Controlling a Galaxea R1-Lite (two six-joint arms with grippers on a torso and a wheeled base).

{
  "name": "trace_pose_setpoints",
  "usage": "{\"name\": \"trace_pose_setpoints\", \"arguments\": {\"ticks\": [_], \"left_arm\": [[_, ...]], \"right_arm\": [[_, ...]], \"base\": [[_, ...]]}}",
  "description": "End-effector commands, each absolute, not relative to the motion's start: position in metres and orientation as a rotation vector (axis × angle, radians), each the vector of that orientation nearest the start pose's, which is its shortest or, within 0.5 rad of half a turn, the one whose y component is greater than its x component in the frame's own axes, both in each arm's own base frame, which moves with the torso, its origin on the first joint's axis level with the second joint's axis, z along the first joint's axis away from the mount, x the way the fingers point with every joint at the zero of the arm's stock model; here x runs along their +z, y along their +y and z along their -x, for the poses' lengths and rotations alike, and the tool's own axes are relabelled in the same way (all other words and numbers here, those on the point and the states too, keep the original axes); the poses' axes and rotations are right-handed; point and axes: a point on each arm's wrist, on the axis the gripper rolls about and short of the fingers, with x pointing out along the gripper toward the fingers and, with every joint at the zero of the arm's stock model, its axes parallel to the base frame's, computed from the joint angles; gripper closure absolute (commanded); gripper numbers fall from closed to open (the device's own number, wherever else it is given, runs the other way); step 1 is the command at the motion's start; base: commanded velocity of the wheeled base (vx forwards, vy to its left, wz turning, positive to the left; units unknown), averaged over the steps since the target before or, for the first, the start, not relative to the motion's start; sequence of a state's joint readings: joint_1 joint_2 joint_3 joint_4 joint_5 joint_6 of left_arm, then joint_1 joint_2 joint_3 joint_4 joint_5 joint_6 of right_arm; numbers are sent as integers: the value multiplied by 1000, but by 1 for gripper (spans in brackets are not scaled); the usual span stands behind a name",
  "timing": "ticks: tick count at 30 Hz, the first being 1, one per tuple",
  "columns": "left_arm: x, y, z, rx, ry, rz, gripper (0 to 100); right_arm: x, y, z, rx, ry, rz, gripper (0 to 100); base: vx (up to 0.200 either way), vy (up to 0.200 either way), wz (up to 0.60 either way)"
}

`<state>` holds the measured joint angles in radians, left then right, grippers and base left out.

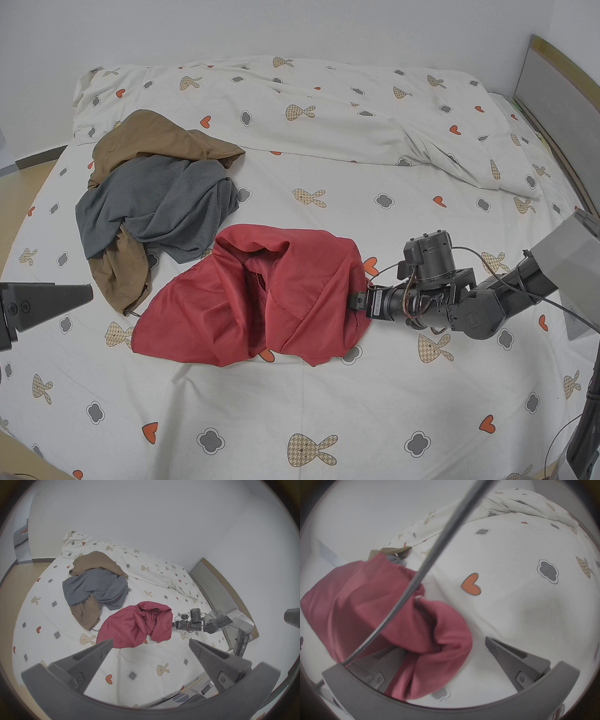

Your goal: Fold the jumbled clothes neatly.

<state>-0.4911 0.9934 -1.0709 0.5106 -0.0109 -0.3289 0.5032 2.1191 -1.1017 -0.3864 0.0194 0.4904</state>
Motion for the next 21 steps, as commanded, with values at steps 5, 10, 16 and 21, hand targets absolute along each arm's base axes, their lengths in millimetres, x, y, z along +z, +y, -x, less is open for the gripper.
{"name": "trace_pose_setpoints", "arguments": {"ticks": [5,10,16,21], "left_arm": [[294,-44,-84,-414,498,214,0],[289,-49,-92,-410,522,208,0],[288,-48,-94,-397,522,210,0],[289,-48,-94,-396,519,212,0]], "right_arm": [[73,183,-363,301,734,-322,100],[74,187,-359,312,738,-319,100],[115,181,-345,326,671,-366,100],[156,162,-327,314,624,-382,100]], "base": [[0,0,0],[0,0,0],[0,0,0],[0,0,0]]}}
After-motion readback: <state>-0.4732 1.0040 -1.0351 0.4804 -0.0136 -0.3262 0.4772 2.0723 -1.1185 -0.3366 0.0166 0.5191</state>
